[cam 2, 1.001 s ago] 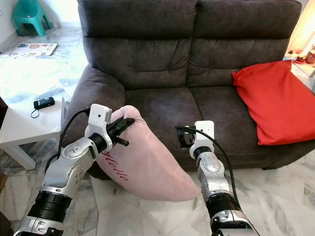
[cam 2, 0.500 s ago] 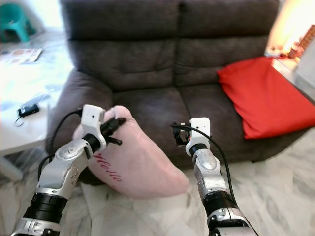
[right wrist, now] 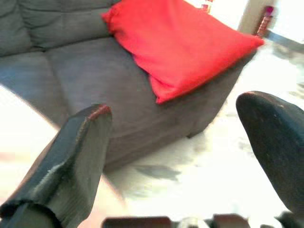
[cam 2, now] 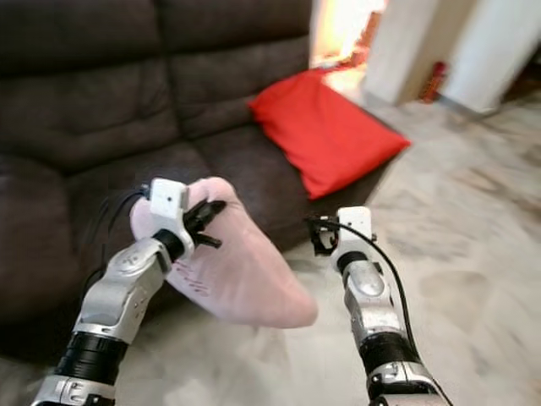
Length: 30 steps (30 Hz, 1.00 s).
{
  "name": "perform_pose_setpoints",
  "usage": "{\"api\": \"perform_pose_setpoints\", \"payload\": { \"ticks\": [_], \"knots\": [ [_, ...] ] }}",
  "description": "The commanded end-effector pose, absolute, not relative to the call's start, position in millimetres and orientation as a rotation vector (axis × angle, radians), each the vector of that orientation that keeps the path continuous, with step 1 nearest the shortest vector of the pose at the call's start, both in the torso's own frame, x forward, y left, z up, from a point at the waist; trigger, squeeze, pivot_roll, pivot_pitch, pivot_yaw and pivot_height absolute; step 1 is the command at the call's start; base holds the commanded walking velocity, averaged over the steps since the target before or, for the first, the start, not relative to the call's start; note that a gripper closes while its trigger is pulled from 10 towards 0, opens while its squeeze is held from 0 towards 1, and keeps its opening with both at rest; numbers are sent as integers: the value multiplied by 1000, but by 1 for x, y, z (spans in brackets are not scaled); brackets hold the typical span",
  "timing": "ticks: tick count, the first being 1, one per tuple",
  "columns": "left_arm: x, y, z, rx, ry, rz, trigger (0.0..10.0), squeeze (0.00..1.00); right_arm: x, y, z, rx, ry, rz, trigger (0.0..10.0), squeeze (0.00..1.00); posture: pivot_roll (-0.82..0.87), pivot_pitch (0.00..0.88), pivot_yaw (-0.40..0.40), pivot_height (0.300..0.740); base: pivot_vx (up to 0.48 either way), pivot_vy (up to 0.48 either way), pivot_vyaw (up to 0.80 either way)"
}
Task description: Move the pillow to the sofa from floor
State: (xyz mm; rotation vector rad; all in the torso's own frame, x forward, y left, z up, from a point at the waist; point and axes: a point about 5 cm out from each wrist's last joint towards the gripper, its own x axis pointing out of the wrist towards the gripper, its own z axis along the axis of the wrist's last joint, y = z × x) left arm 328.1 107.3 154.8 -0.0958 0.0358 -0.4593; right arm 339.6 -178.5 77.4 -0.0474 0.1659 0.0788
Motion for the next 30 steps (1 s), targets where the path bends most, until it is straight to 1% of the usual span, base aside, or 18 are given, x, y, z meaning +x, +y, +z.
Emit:
{"api": "perform_pose_setpoints", "payload": {
  "ticks": [1,3,6,10,15,17,19,21,24,30],
  "knots": [
    [332,111,182,-102,-92,-452,10000,0,339,-172,75,-91,195,127,10000,0,96,0,-60,740,0,0,0],
    [332,112,183,-103,-93,-450,10000,0,339,-172,73,-107,209,141,10000,0,96,0,-60,740,0,0,0],
    [332,113,182,-112,-91,-443,10000,0,334,-175,64,-257,271,196,10000,0,85,0,-55,740,0,0,0],
    [333,111,183,-116,-93,-445,10000,0,326,-183,54,-253,350,250,10000,0,81,0,-57,740,0,0,0],
    [333,110,183,-128,-94,-447,10000,0,317,-196,51,-344,402,345,10000,0,80,0,-58,740,0,0,0],
    [332,109,182,-129,-89,-455,10000,0,313,-208,51,-392,455,384,10000,0,67,0,-54,740,0,0,0],
    [332,108,181,-130,-85,-460,10000,0,309,-213,51,-414,496,422,10000,0,65,0,-53,740,0,0,0],
    [331,108,181,-131,-82,-463,10000,0,301,-216,49,-414,556,499,10000,0,63,0,-53,740,0,0,0],
    [332,108,181,-131,-82,-461,10000,0,292,-213,46,-369,573,564,10000,0,62,0,-50,740,0,0,0],
    [333,108,181,-125,-80,-456,10000,0,265,-205,31,-310,658,703,10000,0,53,0,-38,740,0,0,0]
  ]
}}
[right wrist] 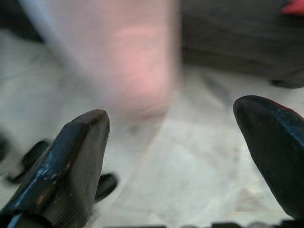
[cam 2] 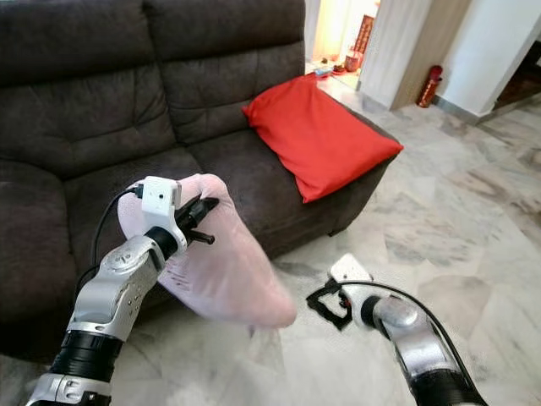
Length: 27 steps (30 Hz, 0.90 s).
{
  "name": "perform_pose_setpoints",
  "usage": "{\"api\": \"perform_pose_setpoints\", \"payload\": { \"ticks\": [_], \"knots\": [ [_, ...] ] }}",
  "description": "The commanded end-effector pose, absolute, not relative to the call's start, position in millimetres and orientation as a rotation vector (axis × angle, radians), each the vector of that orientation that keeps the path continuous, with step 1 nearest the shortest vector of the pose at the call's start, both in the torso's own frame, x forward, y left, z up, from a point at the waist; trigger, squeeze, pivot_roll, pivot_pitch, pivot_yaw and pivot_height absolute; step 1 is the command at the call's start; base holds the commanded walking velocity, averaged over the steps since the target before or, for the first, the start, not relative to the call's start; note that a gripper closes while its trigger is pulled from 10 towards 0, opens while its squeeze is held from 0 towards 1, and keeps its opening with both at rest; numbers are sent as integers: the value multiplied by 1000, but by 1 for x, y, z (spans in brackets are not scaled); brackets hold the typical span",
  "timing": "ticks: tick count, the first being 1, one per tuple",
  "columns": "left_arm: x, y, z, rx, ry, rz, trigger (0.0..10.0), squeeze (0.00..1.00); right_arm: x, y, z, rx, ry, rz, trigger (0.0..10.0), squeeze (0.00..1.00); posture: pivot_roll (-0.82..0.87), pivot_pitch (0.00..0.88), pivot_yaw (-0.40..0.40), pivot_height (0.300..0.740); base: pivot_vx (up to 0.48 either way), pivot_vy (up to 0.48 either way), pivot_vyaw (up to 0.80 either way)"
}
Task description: Move the pillow to the sofa from floor
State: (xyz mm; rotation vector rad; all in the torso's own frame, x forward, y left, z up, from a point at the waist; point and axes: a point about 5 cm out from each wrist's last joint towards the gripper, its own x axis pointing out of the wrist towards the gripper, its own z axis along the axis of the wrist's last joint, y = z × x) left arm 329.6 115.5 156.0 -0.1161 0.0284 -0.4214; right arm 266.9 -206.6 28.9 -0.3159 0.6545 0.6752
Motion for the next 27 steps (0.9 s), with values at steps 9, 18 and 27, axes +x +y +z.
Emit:
{"api": "perform_pose_setpoints", "payload": {
  "ticks": [9,18,27],
  "knots": [
    [334,107,182,-126,-81,-463,10000,0,249,-212,10,-367,757,649,10000,0,51,0,-35,740,0,0,0],
    [333,104,184,-136,-87,-480,10000,0,282,-238,37,-429,578,334,10000,0,52,0,-35,740,0,0,0],
    [332,101,184,-138,-84,-493,10000,0,286,-234,38,-425,544,337,10000,0,54,0,-32,740,0,0,0]
  ]
}}
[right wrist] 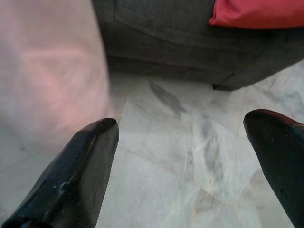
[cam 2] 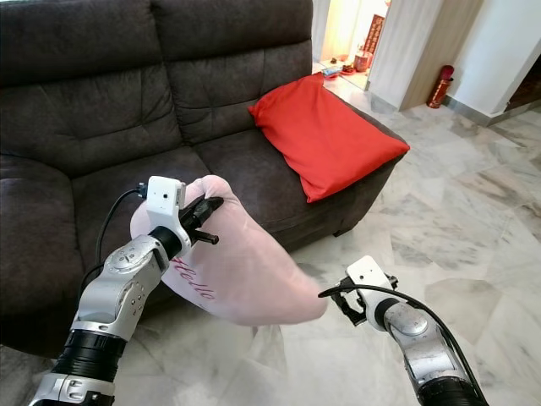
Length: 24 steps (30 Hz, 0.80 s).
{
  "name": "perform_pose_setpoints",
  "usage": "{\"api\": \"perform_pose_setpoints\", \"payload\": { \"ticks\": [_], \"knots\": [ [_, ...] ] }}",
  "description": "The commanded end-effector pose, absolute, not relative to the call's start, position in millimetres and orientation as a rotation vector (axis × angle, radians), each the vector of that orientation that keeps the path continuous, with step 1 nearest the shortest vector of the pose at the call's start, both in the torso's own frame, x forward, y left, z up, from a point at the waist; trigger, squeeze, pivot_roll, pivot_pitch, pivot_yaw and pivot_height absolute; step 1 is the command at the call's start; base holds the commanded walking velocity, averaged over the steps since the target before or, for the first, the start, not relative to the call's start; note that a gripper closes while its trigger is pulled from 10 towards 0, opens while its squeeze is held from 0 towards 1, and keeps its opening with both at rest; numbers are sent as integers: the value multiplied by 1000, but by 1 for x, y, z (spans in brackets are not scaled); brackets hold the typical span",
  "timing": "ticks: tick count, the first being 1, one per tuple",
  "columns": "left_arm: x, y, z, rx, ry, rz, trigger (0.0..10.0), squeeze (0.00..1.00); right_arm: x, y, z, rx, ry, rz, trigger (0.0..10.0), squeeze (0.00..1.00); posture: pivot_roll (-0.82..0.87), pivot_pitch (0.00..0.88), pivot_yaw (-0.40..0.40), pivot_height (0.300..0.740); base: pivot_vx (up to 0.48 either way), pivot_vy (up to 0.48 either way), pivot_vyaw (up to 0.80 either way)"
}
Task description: Move the pillow to the sofa from floor
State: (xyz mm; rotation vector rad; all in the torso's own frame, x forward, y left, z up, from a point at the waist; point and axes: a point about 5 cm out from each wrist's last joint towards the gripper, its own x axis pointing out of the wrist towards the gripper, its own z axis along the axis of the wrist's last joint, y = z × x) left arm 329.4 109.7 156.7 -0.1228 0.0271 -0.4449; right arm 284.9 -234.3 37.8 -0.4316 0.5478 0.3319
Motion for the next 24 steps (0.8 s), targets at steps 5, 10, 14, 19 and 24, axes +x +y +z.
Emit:
{"api": "perform_pose_setpoints", "payload": {
  "ticks": [5,10,14,19,24],
  "knots": [
    [333,102,183,-134,-79,-491,10000,0,274,-218,22,-396,603,456,10000,0,54,0,-31,740,0,0,0],
    [333,103,183,-134,-77,-490,10000,0,263,-208,14,-383,642,555,10000,0,51,0,-26,740,0,0,0],
    [333,102,183,-134,-77,-492,10000,0,259,-204,11,-379,654,579,10000,0,53,0,-26,740,0,0,0],
    [334,102,185,-134,-81,-494,10000,0,260,-204,7,-373,661,570,10000,0,56,0,-26,740,0,0,0],
    [333,102,185,-135,-82,-494,10000,0,262,-207,3,-361,665,521,10000,0,63,0,-26,740,0,0,0]
  ]
}}
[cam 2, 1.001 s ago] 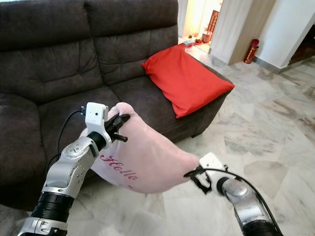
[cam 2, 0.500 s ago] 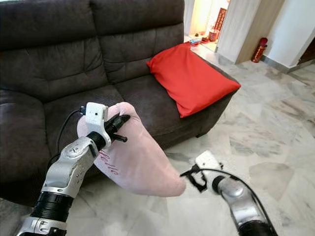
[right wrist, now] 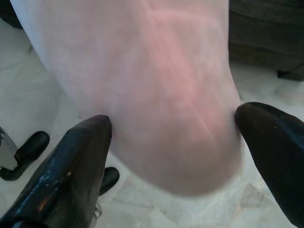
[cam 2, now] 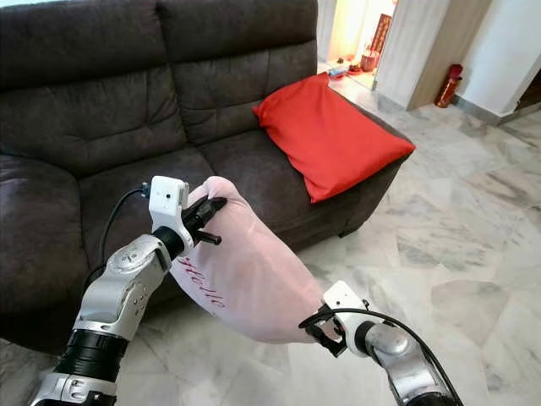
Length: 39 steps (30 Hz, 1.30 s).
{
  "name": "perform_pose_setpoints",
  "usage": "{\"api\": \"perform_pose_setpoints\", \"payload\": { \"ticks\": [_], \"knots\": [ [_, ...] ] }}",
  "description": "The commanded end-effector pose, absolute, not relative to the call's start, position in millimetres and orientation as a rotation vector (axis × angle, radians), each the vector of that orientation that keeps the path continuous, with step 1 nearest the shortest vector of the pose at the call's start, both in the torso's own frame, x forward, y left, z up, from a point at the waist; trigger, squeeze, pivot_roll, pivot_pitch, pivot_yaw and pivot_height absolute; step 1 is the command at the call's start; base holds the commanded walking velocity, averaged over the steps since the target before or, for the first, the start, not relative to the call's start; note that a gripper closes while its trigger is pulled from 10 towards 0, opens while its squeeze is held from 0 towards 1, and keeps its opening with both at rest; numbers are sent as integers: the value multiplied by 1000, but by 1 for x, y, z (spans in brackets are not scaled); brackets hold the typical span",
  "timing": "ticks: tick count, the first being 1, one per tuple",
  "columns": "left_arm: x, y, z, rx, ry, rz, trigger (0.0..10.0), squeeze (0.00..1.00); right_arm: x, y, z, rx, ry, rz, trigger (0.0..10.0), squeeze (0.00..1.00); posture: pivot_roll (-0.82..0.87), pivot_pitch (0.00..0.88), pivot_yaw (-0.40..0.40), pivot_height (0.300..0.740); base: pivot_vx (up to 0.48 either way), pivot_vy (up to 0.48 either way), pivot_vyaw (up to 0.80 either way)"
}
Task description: Move the pillow to the sofa from floor
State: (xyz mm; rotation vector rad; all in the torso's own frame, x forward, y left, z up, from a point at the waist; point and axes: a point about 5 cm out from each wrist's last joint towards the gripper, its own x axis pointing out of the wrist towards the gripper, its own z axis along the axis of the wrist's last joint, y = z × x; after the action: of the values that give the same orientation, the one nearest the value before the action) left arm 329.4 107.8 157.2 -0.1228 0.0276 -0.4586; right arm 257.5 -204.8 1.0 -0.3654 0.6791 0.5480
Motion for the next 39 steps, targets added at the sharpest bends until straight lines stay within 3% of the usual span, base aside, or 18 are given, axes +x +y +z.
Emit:
{"api": "perform_pose_setpoints", "payload": {
  "ticks": [1,23,33,36,39],
  "knots": [
    [333,102,185,-134,-82,-495,10000,0,263,-209,3,-358,659,496,10000,0,64,0,-26,740,0,0,0],
    [334,101,189,-151,-86,-515,10000,0,250,-203,-17,-284,707,521,10000,0,68,0,-19,740,0,0,0],
    [331,98,201,-260,-107,-591,10000,0,246,-197,-24,-290,733,563,10000,0,85,0,-23,740,0,0,0],
    [329,96,203,-260,-110,-621,10000,0,247,-197,-24,-304,725,551,10000,0,87,0,-23,740,0,0,0],
    [326,94,200,-244,-95,-649,10000,0,261,-206,-13,-337,635,416,10000,0,85,0,-18,740,0,0,0]
  ]
}}
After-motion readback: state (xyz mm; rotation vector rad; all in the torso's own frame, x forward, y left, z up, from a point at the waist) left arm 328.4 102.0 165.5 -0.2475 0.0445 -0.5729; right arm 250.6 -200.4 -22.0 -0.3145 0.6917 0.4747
